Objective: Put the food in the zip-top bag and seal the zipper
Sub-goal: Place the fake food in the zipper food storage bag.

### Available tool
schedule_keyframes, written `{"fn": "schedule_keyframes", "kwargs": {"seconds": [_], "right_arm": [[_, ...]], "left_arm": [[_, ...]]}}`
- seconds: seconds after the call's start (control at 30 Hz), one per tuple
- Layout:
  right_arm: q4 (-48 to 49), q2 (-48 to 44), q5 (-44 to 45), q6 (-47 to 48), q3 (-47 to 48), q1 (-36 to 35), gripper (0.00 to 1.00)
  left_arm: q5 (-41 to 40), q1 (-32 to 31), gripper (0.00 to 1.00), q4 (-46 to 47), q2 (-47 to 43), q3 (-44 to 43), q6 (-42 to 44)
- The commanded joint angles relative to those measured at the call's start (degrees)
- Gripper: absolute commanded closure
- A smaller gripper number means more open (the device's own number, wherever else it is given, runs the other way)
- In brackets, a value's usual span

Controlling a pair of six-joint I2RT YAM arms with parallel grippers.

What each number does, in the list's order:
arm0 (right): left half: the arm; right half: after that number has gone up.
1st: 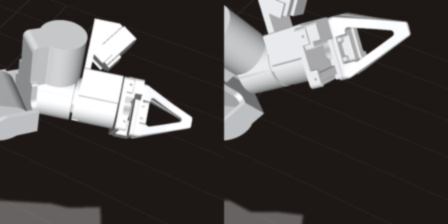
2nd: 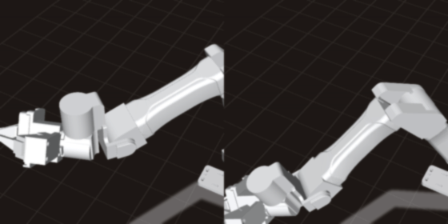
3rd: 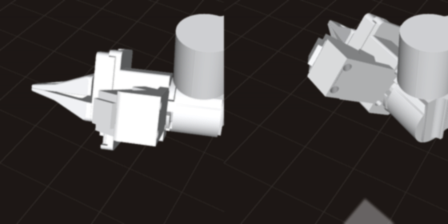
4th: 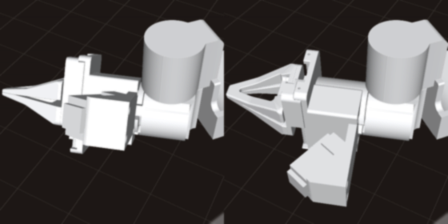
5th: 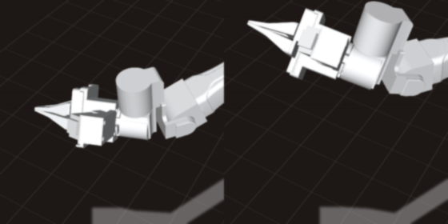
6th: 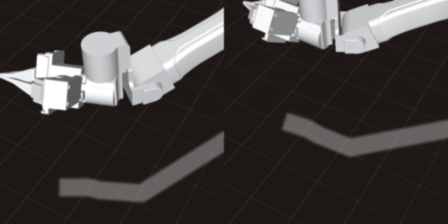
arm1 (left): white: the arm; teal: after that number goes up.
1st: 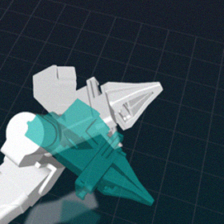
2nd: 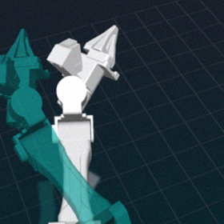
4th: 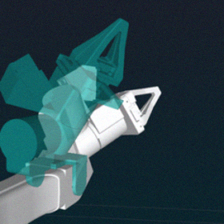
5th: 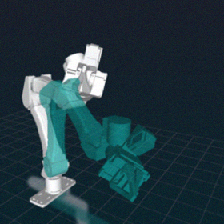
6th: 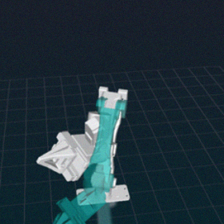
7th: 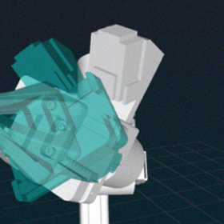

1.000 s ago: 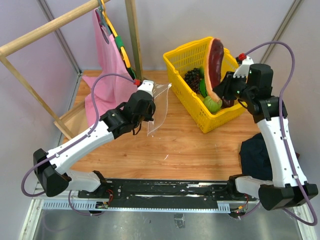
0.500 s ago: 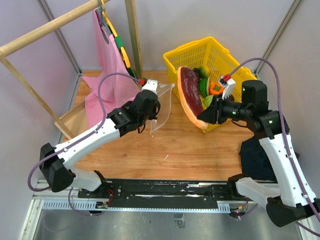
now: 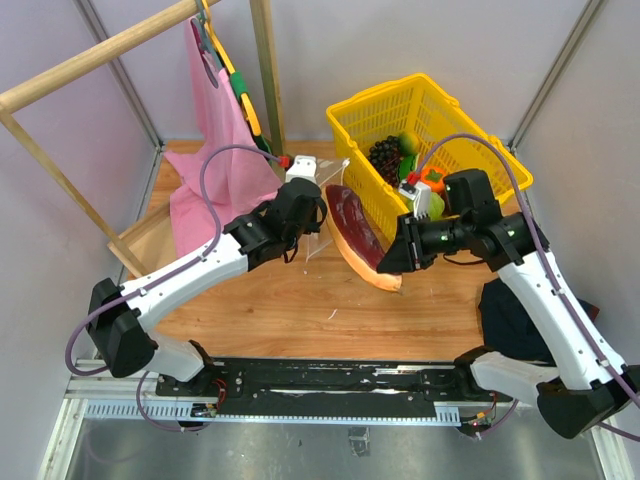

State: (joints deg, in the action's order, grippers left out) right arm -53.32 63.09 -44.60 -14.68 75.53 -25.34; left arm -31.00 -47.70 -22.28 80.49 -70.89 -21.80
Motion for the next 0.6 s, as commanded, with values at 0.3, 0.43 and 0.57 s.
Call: {"fn": "schedule_keyframes", "kwargs": {"seconds": [0.3, 0.43, 0.57], "right_arm": [[-5.16, 3.53, 1.27, 1.07, -1.87, -2.32, 0.99], [-5.07, 5.36, 3.29, -0.20, -1.47, -2.52, 0.99], [-3.75, 7.13, 3.92, -1.93, -0.71, -2.51, 0.99]], "left_arm": [[-3.57, 0.34, 1.00, 3.67, -1.27, 1.09, -1.72], [-1.77, -1.25, 1.00, 6.17, -2.39, 3.06, 0.27], [-3.24, -3.44, 1.00, 5.89, -2.29, 3.23, 1.73]]}}
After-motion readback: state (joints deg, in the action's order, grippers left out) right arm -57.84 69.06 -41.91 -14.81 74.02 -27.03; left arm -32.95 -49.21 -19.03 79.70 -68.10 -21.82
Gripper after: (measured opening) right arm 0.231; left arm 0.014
